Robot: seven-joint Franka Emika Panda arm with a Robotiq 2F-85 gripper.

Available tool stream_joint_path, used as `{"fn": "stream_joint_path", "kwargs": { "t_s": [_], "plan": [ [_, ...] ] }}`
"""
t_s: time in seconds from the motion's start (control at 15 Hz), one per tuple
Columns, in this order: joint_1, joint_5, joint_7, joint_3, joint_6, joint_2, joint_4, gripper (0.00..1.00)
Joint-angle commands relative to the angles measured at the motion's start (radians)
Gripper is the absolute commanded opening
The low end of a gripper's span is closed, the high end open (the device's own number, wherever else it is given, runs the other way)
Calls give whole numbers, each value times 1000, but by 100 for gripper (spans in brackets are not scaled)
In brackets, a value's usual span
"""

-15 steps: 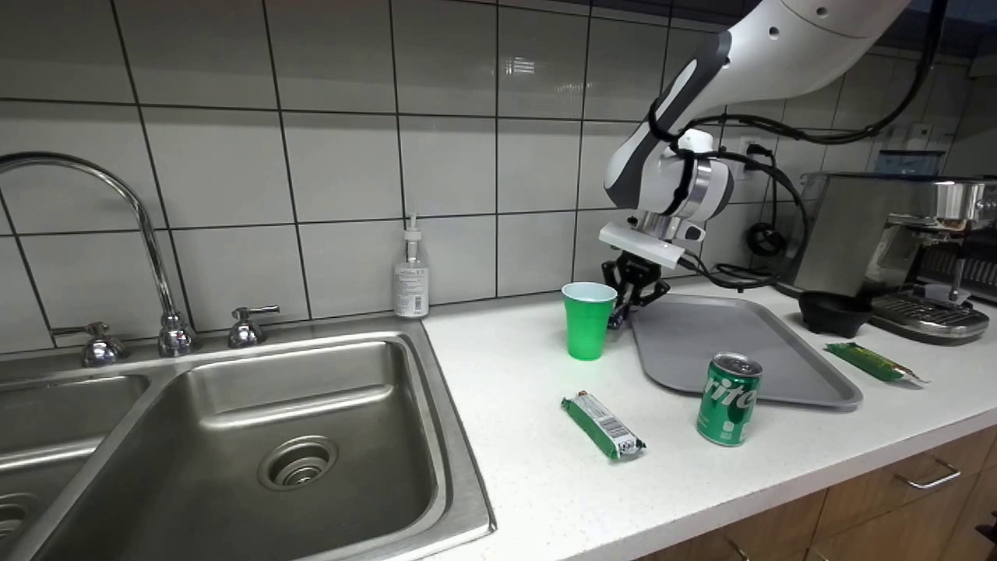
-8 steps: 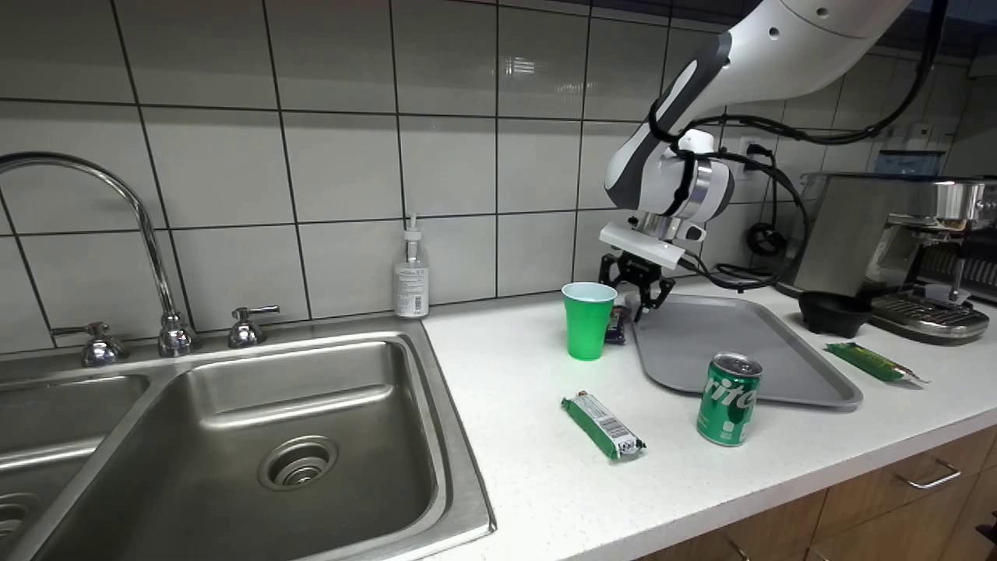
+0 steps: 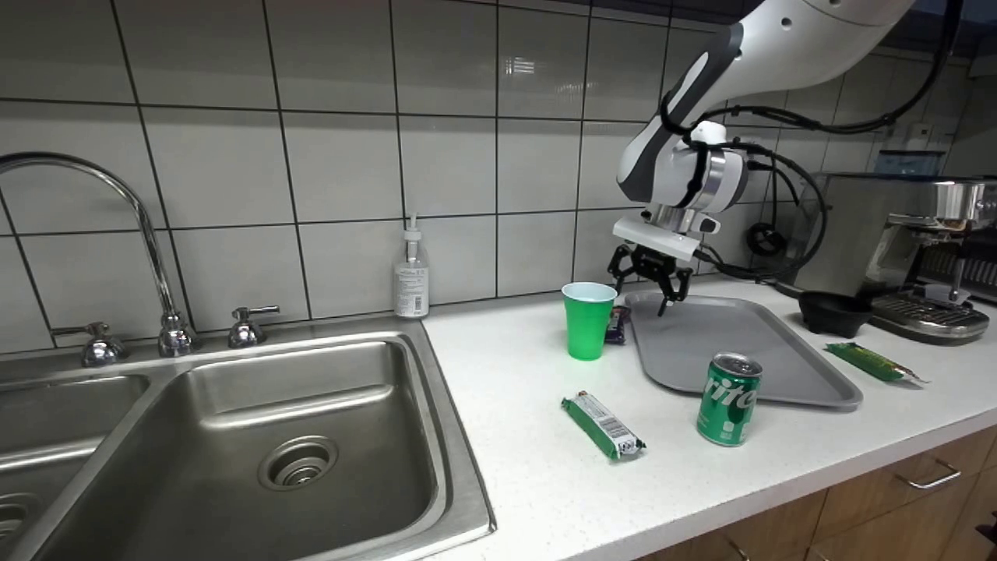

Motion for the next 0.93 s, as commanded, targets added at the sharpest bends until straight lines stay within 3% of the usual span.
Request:
{"fn": "stream_joint_path", "kwargs": {
  "t_s": [0.0, 0.87],
  "plan": [
    [-4, -25, -35, -18, -87, -90, -68, 100],
    [-76, 63, -280, 43, -90, -302, -294, 100]
  ]
}}
